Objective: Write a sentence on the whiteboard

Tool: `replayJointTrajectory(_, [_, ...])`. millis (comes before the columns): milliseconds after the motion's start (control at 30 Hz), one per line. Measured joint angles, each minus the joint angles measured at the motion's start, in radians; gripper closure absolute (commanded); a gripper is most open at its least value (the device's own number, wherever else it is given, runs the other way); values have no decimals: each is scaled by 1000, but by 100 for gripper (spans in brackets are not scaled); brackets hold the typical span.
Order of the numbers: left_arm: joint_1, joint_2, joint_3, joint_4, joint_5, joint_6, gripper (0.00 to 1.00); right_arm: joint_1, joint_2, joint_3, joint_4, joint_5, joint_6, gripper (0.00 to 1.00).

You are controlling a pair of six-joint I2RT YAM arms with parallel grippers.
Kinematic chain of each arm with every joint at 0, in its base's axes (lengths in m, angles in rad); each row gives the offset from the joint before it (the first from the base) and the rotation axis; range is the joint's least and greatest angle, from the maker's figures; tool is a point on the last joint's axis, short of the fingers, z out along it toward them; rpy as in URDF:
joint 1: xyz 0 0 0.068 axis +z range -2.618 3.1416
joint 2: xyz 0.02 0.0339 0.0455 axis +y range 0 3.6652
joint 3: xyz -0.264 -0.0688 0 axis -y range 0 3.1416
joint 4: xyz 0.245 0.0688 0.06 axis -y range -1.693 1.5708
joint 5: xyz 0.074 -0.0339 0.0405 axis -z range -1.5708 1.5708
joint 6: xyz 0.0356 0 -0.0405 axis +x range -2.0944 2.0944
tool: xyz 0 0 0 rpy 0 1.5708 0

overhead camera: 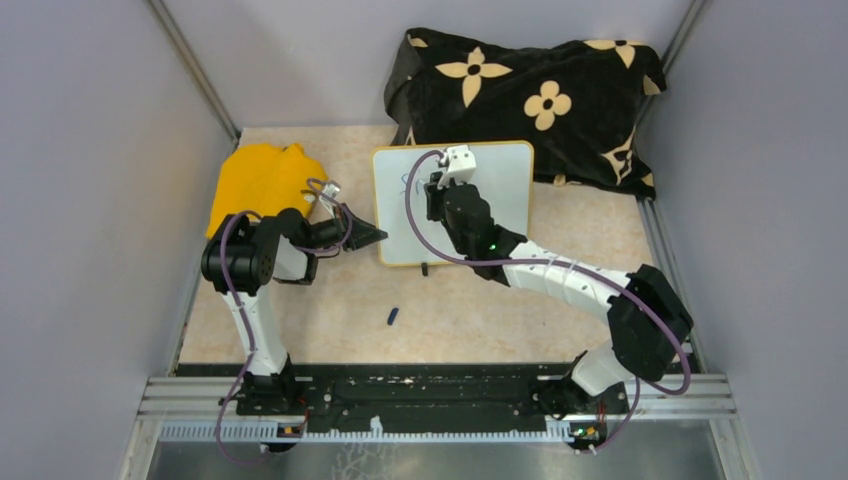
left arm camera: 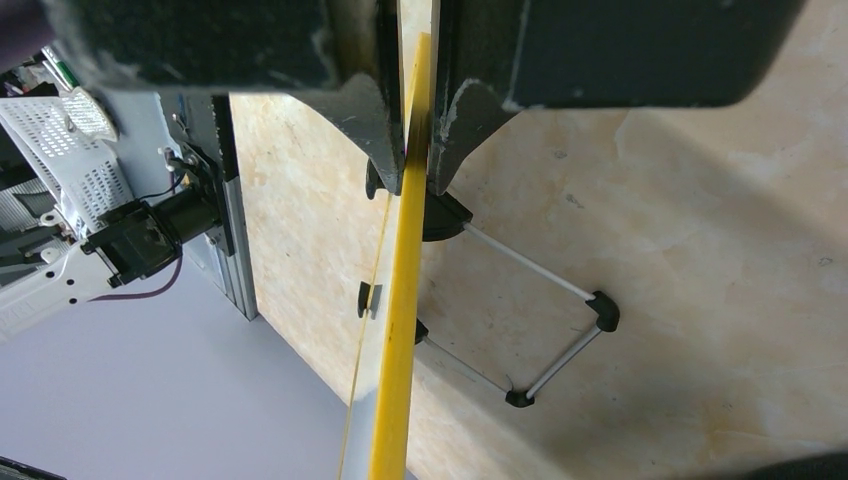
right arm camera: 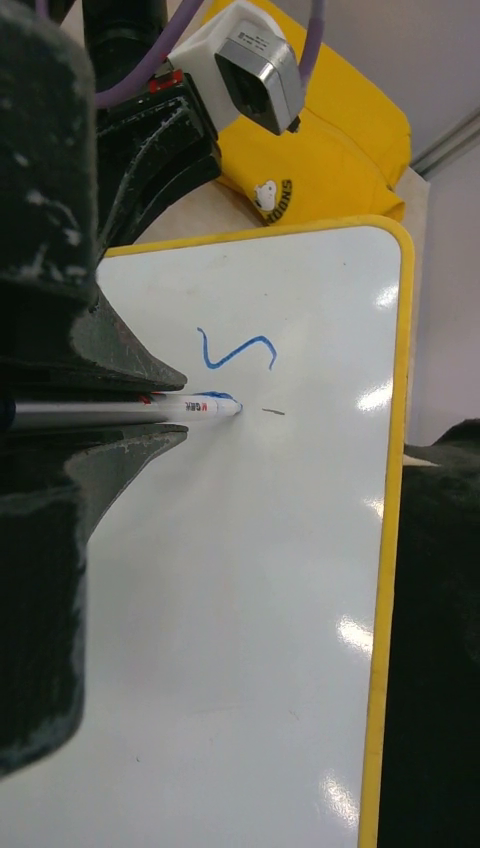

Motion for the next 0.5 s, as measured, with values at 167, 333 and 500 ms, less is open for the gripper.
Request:
replayJointTrajectory(167, [0, 0, 0, 0, 0, 0, 100, -6, 3, 3, 1, -1, 0, 100])
replayJointTrajectory(333, [0, 0, 0, 0, -2, 0, 100, -14, 3, 2, 1, -2, 2, 100])
replayJointTrajectory(500, [0, 0, 0, 0, -3, 0, 100, -18, -8, -20, 10, -5, 4, 100])
